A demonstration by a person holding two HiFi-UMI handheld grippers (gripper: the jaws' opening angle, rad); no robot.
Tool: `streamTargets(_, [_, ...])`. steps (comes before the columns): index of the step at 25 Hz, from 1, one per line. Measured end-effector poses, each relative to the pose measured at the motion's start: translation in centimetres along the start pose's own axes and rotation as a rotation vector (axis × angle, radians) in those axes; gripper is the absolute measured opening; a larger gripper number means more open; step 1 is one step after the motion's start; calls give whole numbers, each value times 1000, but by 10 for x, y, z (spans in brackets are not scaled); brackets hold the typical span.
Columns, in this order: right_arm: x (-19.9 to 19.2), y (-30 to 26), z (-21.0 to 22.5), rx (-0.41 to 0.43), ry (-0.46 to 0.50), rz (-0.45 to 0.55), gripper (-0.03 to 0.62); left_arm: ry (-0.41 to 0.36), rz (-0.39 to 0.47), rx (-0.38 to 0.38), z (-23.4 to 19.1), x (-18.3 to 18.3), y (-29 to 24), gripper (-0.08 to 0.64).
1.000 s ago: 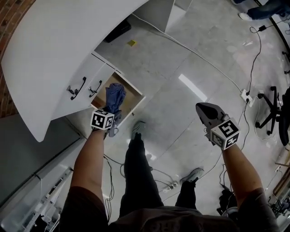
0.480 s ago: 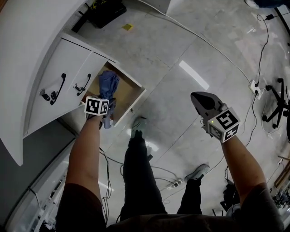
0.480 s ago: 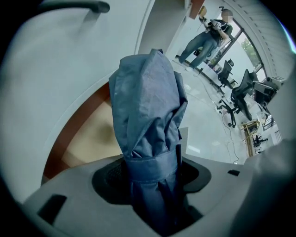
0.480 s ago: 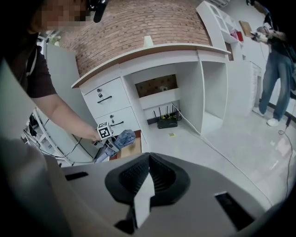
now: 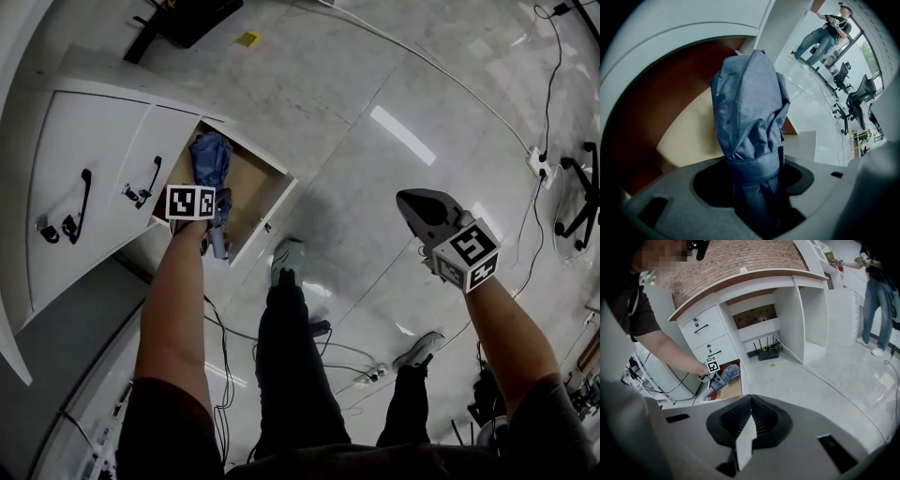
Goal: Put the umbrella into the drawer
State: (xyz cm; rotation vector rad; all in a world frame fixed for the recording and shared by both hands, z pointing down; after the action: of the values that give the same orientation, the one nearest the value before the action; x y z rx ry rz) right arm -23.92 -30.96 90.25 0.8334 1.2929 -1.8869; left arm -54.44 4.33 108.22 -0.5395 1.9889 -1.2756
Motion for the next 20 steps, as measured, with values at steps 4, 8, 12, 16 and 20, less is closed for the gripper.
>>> streamTargets(4, [-11,-5,6,0,-5,-11,-6,22,-16,32,-10,1,-15,252])
streamTargets(8, [-15,-8,11,2,-12,-8,-6,46,-19,45,-20,-1,-28,252])
streamTargets(12, [-16,-9,16,-2,-8,-16,-6,74,-9,68,-24,-4,-40,255])
streamTargets(16, [-14,-9,19,-9,-8,-22,-6,66,1,95,-26,-6,-47,259])
streamTargets(20, [-11,-9,17,-3,-2,-24,-6,74,18,114,-26,-10,-50,272])
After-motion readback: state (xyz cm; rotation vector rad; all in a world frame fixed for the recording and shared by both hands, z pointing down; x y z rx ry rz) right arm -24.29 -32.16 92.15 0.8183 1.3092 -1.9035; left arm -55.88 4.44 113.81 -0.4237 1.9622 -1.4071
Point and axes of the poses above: the fingertips, and each gripper's own axes: y backward along the fingers, z to its right, x out of its top, the point moved 10 cm from there along y, backward along the fingers, and after that the axes turned 13 degrees about z, right-handed, at the moved point
